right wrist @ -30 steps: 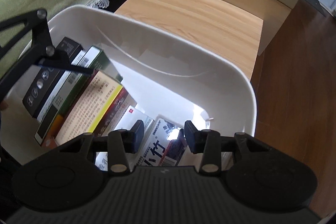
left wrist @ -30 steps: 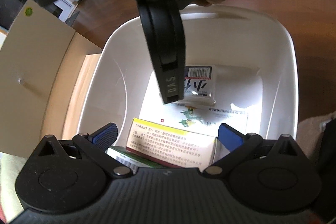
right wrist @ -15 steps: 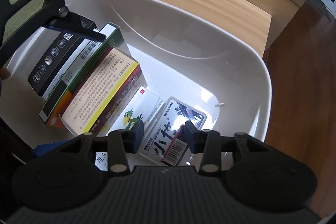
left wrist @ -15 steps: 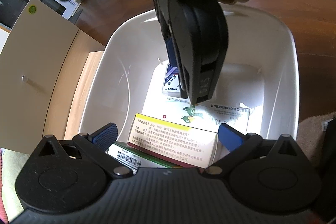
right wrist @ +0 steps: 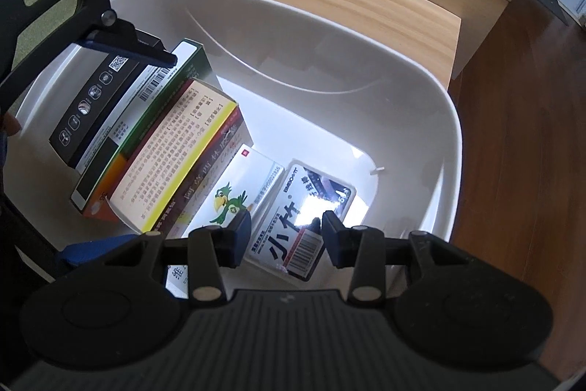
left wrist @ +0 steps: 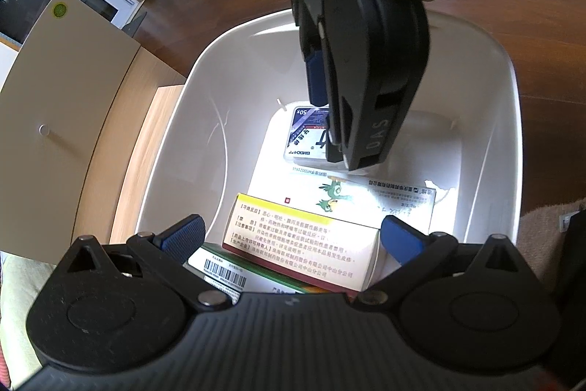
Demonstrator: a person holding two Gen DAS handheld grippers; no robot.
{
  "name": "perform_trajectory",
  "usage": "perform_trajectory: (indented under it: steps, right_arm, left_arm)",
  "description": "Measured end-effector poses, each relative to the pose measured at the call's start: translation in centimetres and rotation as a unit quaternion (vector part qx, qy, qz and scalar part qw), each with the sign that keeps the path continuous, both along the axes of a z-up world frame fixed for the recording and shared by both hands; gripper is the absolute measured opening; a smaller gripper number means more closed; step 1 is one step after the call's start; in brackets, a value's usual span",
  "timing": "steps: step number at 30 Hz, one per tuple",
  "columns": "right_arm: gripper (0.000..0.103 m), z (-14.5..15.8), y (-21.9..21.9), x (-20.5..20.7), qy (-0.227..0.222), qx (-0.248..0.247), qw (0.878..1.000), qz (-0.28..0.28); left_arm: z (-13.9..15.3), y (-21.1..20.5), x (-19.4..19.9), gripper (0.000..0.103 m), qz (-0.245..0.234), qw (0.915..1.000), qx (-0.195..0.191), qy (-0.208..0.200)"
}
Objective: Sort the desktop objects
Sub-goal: 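Lift both open tools up and back from the white basin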
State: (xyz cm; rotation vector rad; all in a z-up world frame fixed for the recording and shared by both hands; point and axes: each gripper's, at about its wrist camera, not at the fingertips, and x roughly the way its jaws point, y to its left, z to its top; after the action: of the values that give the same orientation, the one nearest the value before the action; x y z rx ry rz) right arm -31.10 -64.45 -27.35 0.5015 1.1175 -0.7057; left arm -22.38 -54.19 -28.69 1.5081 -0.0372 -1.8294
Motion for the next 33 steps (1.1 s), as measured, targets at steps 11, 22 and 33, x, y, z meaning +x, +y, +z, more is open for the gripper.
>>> perform_trajectory:
  steps: [11,22,33]
  right_arm:
    - [0.039,2.1,0.5,-1.0,-0.023,-0.015,0.999,-0.023]
    - [0.071,6.4,2.5,-1.7,-0.048,-0.040,0.997,-0.051]
    - [0.102,9.7,5.5,-3.8,-0.060,-0.072,0.991,-0.090]
  left_arm:
    - [2.1,0.1,0.6,0.103,0.025,0.9993,-0.024,0.012]
    - [6.4,1.7,0.7,0.103,0.054,0.9978,-0.034,0.016]
    - [11.1,4.5,1.7,0.103,0.124,0.9905,-0.044,0.039]
